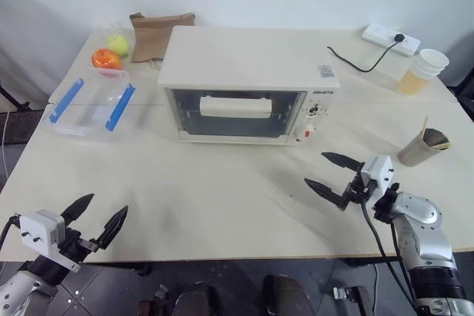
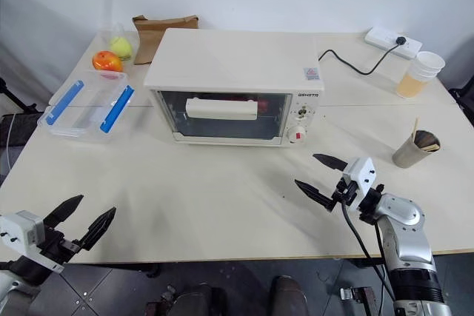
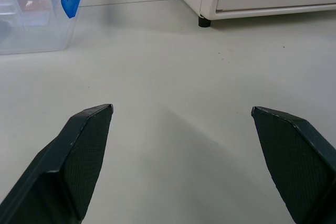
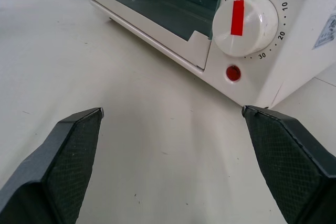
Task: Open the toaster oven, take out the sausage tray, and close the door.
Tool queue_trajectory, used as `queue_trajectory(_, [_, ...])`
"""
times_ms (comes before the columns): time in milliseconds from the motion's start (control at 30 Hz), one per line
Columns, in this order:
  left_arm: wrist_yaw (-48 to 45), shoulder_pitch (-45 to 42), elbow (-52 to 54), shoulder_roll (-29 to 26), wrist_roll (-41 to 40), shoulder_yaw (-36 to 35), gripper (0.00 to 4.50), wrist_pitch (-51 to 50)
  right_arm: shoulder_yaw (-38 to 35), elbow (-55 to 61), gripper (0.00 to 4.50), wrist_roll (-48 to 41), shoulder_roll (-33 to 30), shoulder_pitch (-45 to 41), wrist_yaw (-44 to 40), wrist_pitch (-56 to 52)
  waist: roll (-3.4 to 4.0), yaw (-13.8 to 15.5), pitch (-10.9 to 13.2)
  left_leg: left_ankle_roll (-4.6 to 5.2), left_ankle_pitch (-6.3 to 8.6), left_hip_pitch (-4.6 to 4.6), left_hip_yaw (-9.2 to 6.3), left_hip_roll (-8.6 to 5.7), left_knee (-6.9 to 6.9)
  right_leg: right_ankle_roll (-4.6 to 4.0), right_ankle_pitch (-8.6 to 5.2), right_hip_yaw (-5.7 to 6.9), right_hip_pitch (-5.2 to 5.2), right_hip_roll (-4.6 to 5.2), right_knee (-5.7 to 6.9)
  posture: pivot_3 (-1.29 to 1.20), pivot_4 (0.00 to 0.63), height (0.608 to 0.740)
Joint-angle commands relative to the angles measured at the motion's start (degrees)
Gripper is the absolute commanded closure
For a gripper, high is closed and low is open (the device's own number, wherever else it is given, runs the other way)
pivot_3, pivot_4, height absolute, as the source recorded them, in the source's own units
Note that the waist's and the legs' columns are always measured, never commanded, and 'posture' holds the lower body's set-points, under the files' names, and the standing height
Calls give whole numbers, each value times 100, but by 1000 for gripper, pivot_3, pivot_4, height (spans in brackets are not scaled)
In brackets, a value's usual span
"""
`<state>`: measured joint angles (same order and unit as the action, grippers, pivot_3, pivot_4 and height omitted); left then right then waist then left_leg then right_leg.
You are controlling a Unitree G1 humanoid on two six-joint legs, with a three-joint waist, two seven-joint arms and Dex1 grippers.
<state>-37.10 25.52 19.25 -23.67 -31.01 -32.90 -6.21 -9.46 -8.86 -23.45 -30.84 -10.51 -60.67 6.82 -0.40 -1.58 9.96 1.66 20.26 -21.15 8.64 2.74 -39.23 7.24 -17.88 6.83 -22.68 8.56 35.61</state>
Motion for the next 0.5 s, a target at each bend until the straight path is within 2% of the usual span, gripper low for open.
queue_trajectory(33, [-66,7,56,-100,-104,-55,0,7,-7,368,68,-157,-114,22,-97,-117,0,1,0,0,0,0,0,0,0,0,0,0,0,0,0,0,150,740])
queue_trajectory(100, [-149,-22,94,-177,-310,-129,0,-111,33,579,68,-248,-141,47,-149,-314,0,2,0,0,0,0,0,0,0,0,0,0,0,0,0,0,150,740])
queue_trajectory(233, [-997,-258,344,-700,-2018,-662,0,-722,164,1689,68,-921,-272,-5,-117,-1470,0,2,0,0,0,-1,-2,3,0,0,0,-1,-1,1,5,0,150,740])
queue_trajectory(300, [-1144,-544,267,-1062,-2579,-841,0,-1059,220,2262,68,-1468,-332,-212,127,-2276,1,2,0,-3,-1,-2,-8,7,-1,0,0,0,-3,2,9,0,150,740])
queue_trajectory(400, [-1226,-894,143,-1476,-2816,-876,0,-1363,247,2673,68,-1932,-299,-562,505,-3039,4,1,2,-5,-3,-1,-9,5,-1,-1,0,-4,-3,4,10,0,150,740])
queue_trajectory(500, [-1264,-1403,-14,-1886,-2806,-625,0,-1645,361,2717,68,-2081,-97,-1197,1016,-3555,4,1,1,-6,-2,-2,-10,0,-1,-1,0,-2,-3,2,11,0,150,740])
